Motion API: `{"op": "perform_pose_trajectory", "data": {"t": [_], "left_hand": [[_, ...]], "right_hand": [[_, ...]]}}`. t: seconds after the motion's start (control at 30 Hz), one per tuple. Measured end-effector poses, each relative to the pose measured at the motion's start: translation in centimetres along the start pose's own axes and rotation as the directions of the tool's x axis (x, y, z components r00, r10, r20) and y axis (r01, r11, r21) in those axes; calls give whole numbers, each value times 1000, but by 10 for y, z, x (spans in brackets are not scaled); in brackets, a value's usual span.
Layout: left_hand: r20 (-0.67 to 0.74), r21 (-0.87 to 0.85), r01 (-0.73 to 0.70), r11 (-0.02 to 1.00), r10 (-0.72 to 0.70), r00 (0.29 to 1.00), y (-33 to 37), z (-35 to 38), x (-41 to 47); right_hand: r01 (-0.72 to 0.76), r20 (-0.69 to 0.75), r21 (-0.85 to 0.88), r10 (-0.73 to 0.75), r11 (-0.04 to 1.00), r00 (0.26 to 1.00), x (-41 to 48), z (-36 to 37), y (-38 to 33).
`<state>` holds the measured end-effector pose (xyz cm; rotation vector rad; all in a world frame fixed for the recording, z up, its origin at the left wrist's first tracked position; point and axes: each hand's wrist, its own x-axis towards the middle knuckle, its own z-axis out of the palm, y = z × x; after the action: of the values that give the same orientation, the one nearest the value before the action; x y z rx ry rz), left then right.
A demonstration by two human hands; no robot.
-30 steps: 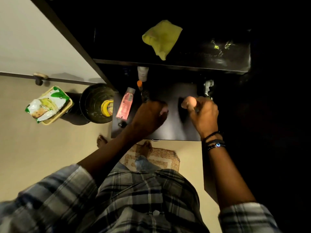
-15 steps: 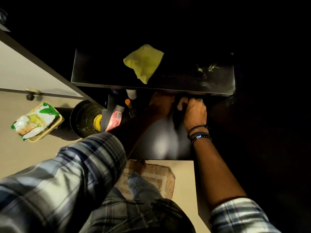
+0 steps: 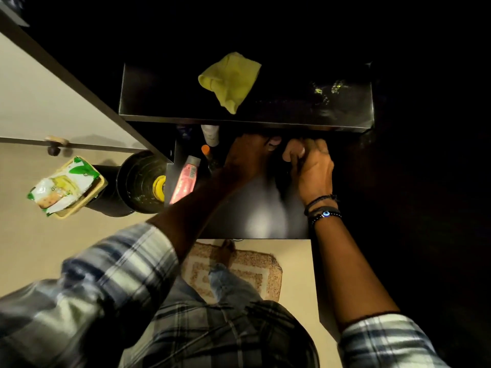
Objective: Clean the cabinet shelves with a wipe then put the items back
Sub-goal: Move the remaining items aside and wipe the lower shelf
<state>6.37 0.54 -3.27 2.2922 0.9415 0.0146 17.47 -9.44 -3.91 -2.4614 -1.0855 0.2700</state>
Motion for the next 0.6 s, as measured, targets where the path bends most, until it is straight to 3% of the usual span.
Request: {"op": "perform_pose_trajectory", "data": {"t": [0.1, 0.27, 0.33, 0.47, 0.6], "left_hand": [[-165, -66, -44, 997, 33, 986, -22, -2, -30], [-316, 86, 39, 996, -10, 949, -61, -2, -79], [-265, 170, 91, 981, -43, 963, -76, 1, -87], [-166, 126, 64, 990, -42, 985, -84, -2, -86], [-153, 55, -3, 998, 11, 988, -85, -1, -83]], "right_hand": [[66, 18, 153, -70, 986, 997, -23, 14, -5], [-13, 339, 326, -104, 945, 935, -67, 54, -27], [2, 386, 363, -153, 932, 910, -78, 65, -40], [65, 411, 368, -225, 927, 883, -86, 77, -59], [140, 361, 339, -266, 930, 894, -88, 85, -64]]}}
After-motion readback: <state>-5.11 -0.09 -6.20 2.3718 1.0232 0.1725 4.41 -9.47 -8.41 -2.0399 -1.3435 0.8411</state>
